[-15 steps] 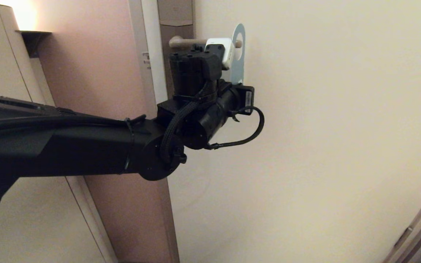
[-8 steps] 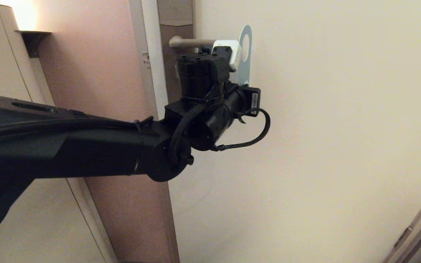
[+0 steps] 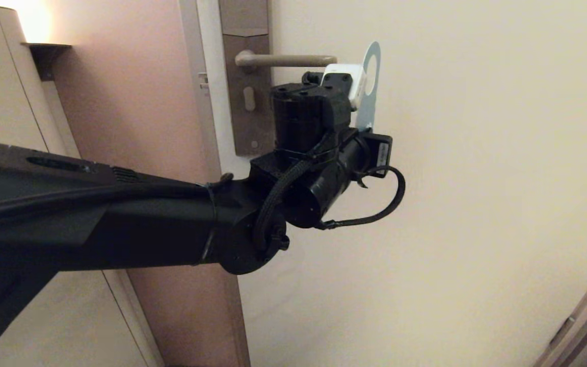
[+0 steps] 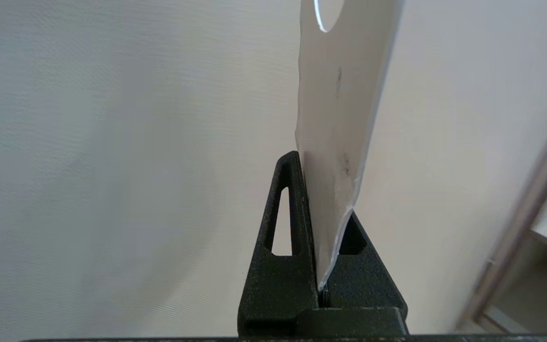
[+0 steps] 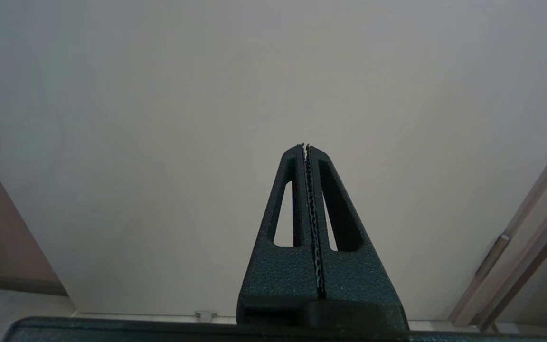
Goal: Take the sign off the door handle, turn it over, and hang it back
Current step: Hand it to the other hand
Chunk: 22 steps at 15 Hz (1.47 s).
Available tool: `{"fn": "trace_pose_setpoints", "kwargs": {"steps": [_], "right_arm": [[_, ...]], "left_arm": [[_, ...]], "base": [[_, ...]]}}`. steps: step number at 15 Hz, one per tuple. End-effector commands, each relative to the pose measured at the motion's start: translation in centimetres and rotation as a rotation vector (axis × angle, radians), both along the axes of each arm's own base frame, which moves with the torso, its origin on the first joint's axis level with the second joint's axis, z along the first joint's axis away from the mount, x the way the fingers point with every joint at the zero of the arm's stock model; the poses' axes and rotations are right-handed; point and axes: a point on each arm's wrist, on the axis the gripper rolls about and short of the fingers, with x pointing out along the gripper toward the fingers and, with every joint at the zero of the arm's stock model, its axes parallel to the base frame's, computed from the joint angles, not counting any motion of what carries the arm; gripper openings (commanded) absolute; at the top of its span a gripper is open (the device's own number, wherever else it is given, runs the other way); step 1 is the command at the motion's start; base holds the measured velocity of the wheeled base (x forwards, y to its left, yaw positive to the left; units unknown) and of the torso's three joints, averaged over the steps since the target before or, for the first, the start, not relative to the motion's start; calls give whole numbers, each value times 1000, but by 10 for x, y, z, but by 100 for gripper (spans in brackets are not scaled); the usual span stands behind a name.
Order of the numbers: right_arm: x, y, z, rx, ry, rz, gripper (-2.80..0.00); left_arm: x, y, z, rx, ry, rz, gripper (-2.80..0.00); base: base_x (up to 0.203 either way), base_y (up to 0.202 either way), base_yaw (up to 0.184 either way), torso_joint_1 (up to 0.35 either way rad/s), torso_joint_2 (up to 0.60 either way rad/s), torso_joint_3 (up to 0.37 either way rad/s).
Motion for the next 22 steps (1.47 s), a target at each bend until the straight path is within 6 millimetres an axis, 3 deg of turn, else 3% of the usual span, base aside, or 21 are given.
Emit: {"fn": "trace_pose_setpoints", "kwargs": {"steps": [1, 9, 14, 18, 22], "right_arm": [[0, 0, 0, 0, 0, 0, -280], [0, 0, 0, 0, 0, 0, -280], [0, 0, 0, 0, 0, 0, -280], [0, 0, 0, 0, 0, 0, -280], [0, 0, 0, 0, 2, 0, -280]], "left_arm": [[-7, -4, 0, -1, 0, -19, -280], [-42, -1, 8, -11, 13, -255, -280], [-76, 41, 11, -5, 77, -475, -280], [-95, 70, 14, -9, 100, -512, -280], [-101, 77, 6, -9, 146, -520, -280]], "base": [[0, 0, 0, 0, 0, 0], [0, 0, 0, 0, 0, 0], [0, 0, 0, 0, 0, 0], [0, 0, 0, 0, 0, 0], [0, 0, 0, 0, 0, 0]]}}
